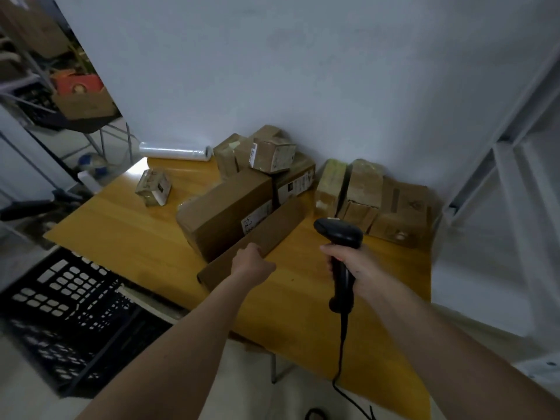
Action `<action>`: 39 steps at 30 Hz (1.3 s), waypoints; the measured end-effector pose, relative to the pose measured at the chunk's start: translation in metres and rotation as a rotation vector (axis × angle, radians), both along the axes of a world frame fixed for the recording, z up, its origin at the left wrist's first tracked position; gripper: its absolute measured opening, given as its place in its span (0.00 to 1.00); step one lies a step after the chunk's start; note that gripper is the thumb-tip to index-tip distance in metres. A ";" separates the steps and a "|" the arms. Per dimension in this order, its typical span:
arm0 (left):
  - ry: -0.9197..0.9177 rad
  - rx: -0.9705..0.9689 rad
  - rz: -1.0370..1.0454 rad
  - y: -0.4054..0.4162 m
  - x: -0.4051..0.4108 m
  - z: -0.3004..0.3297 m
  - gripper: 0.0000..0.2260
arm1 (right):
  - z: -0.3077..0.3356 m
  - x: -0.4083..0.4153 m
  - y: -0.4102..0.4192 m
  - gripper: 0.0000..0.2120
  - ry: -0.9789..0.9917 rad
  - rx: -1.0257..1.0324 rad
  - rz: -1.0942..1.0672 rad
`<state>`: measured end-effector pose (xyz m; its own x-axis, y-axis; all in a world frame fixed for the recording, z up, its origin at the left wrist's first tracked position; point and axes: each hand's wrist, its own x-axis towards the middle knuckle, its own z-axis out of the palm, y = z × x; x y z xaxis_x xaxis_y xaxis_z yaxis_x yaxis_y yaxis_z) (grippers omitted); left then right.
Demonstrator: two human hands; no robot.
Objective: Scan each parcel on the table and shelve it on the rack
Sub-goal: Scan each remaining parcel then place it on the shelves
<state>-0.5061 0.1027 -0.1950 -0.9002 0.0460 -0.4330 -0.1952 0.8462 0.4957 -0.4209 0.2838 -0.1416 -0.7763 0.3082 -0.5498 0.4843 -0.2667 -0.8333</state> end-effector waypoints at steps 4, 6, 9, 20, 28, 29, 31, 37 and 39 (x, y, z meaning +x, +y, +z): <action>0.009 -0.105 -0.006 -0.017 -0.024 -0.013 0.31 | -0.009 -0.027 -0.009 0.07 -0.083 -0.023 0.022; 0.037 -0.154 -0.038 -0.022 -0.038 -0.021 0.31 | -0.015 -0.039 -0.014 0.08 -0.111 -0.042 0.015; 0.041 -0.214 -0.098 -0.028 -0.056 -0.032 0.31 | -0.026 -0.053 -0.022 0.07 -0.135 -0.065 -0.023; 0.117 -0.240 -0.180 -0.044 -0.097 -0.062 0.28 | -0.074 -0.107 -0.063 0.11 -0.236 -0.114 -0.133; 0.025 -0.117 -0.362 -0.056 -0.093 -0.078 0.21 | -0.104 -0.137 -0.094 0.23 -0.278 -0.224 -0.215; 0.020 -0.099 -0.395 -0.055 -0.088 -0.081 0.22 | -0.107 -0.136 -0.097 0.23 -0.283 -0.234 -0.219; 0.001 -0.031 -0.441 -0.051 -0.078 -0.086 0.22 | -0.112 -0.132 -0.100 0.22 -0.296 -0.254 -0.229; -0.211 0.262 -0.284 -0.043 -0.076 -0.097 0.15 | -0.120 -0.116 -0.091 0.22 -0.316 -0.269 -0.329; -0.369 0.411 -0.144 -0.044 -0.080 -0.097 0.11 | -0.125 -0.110 -0.087 0.28 -0.315 -0.256 -0.352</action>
